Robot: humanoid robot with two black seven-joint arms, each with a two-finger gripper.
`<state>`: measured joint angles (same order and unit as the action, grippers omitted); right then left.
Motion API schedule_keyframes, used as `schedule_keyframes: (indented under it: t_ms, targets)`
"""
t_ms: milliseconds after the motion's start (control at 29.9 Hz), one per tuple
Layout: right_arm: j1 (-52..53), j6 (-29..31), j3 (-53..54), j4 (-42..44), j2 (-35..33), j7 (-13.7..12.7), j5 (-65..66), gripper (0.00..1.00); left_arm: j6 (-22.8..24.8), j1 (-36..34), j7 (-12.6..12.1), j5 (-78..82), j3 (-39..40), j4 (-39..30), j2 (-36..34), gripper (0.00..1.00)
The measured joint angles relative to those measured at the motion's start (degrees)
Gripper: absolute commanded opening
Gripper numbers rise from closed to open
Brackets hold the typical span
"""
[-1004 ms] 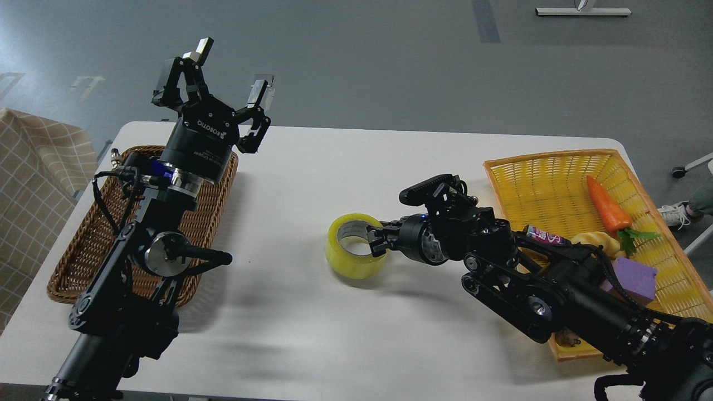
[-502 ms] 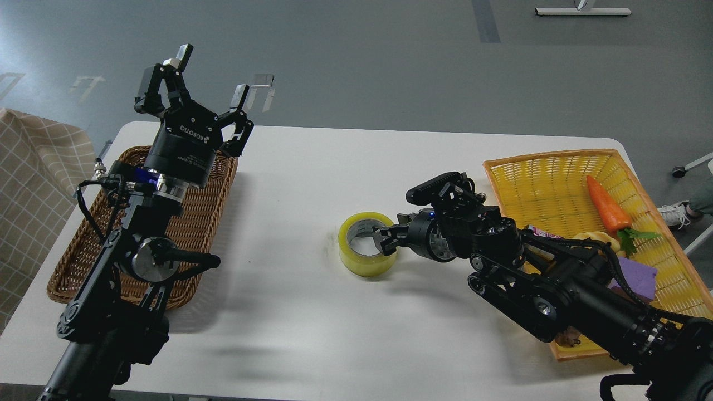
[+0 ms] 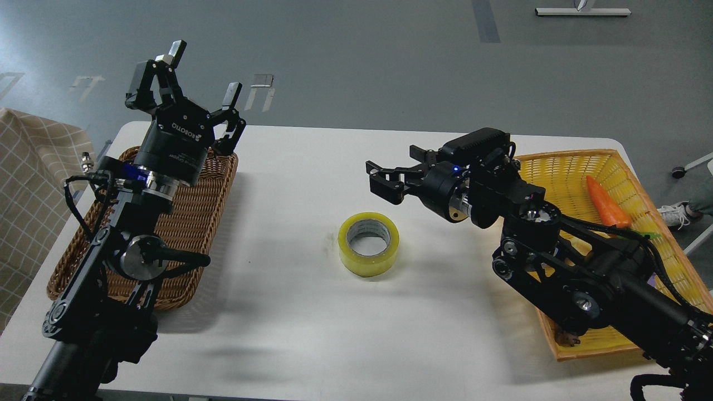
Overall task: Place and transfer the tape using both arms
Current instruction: 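Lower the tape roll onto the table and open the right gripper, then raise the right arm away and reach the left gripper toward the tape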
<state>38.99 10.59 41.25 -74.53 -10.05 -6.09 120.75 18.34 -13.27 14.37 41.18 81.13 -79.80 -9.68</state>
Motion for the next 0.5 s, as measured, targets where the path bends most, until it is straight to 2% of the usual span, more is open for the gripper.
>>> schedule_keyframes:
  t_ms: [167,335,402,502]
  targets:
    - [-1.87,-1.98,10.55,-0.85,0.09,0.27,-4.08,0.99,-0.76,0.17,-0.04,0.51,-1.26,-0.08,-1.37,0.98]
    - [-4.14,-1.82,21.78,-2.41,0.12,1.18,-24.8,0.99,-0.83,-0.5,-0.05,0.57,-1.42,-0.09,-1.32,0.98]
    - [-4.87,-1.72,24.56,-3.15,-0.25,3.37,-33.04,0.99,-0.71,-1.14,-0.05,0.53,-1.42,-0.09,-1.08,0.98]
    - [-6.53,-0.71,28.72,-4.18,-0.83,8.66,-43.65,0.99,-0.53,-2.34,-0.11,0.49,-1.44,-0.09,-0.86,0.98]
